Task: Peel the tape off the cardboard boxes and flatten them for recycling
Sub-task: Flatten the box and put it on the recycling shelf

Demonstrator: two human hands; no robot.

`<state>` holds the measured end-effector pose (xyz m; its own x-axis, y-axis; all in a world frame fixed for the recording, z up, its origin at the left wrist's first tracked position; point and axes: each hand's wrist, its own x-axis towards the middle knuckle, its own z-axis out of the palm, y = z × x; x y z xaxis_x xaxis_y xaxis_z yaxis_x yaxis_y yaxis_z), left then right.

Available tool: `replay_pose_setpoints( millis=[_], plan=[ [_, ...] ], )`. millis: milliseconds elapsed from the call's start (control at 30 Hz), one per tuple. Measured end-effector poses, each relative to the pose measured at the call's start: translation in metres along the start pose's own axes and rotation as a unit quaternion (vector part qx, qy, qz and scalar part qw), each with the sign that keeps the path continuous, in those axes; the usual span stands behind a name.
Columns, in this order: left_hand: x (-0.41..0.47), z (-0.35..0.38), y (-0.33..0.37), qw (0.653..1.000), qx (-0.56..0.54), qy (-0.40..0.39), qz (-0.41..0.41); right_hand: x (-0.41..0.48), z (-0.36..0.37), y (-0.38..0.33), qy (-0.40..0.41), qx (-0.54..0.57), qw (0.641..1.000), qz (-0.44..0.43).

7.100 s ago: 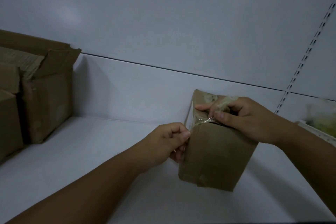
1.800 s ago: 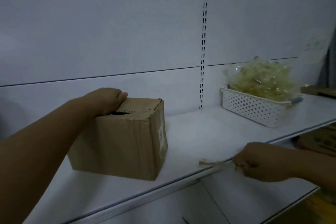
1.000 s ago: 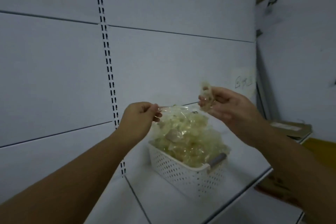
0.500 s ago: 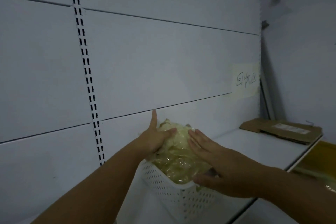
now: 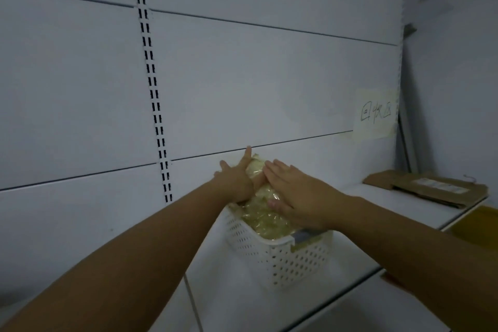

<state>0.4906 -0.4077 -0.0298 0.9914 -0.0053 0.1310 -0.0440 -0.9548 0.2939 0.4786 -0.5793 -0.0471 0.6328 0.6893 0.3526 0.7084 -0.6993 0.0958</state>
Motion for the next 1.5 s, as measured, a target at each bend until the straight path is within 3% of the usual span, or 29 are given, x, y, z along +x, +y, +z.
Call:
replay_pose_setpoints(
  millis=[67,133,167,233,300,367,433,567,700,733,833,967,1100,1233,1367,1500],
  plan=[
    [-0.007,-0.007,-0.011,0.972,-0.231,-0.032,0.029,0.001,0.002,-0.001,-0.002,0.001,1.000,-0.005],
    [-0.016,-0.016,-0.021,0.896,-0.439,-0.061,0.014,0.002,0.001,-0.003,-0.006,-0.033,0.999,-0.013],
    [-0.019,-0.020,-0.024,0.871,-0.486,-0.069,0.005,0.003,0.001,-0.004,-0.012,-0.059,0.998,-0.013],
    [-0.026,-0.027,-0.029,0.859,-0.507,-0.069,-0.001,0.001,0.000,-0.003,-0.040,-0.069,0.997,0.006],
    [-0.034,-0.037,-0.036,0.871,-0.491,-0.023,-0.007,-0.003,-0.006,0.002,-0.076,-0.031,0.996,0.043],
    [-0.045,-0.045,-0.044,0.921,-0.387,0.053,0.000,-0.005,-0.015,0.004,-0.085,0.049,0.991,0.090],
    [-0.058,-0.045,-0.045,0.952,-0.284,0.101,0.047,-0.004,-0.022,0.000,-0.035,0.171,0.977,0.126],
    [-0.081,-0.016,-0.019,0.954,-0.240,0.040,0.177,0.000,-0.030,-0.013,0.194,0.398,0.883,0.155],
    [-0.081,-0.001,-0.018,0.972,-0.162,0.032,0.165,0.003,-0.051,-0.018,0.363,0.548,0.720,0.222],
    [-0.083,-0.004,-0.021,0.976,-0.143,0.030,0.164,0.004,-0.056,-0.018,0.395,0.507,0.729,0.233],
    [-0.094,-0.030,-0.028,0.976,-0.089,0.108,0.165,0.012,-0.057,-0.032,0.381,0.289,0.856,0.197],
    [-0.124,-0.097,-0.057,0.953,-0.116,0.259,0.104,0.039,-0.051,-0.094,0.347,0.155,0.922,0.077],
    [-0.184,-0.161,-0.131,0.968,-0.063,0.240,0.042,0.070,-0.044,-0.181,0.254,0.227,0.939,-0.040],
    [-0.273,-0.180,-0.209,0.959,-0.064,0.266,-0.069,0.100,-0.040,-0.280,0.072,0.349,0.922,-0.148],
    [-0.339,-0.157,-0.259,0.937,-0.031,0.311,-0.154,0.122,-0.036,-0.360,-0.098,0.265,0.922,-0.265],
    [-0.373,-0.131,-0.288,0.943,-0.031,0.294,-0.151,0.138,-0.044,-0.382,-0.208,0.192,0.918,-0.277]
  ],
)
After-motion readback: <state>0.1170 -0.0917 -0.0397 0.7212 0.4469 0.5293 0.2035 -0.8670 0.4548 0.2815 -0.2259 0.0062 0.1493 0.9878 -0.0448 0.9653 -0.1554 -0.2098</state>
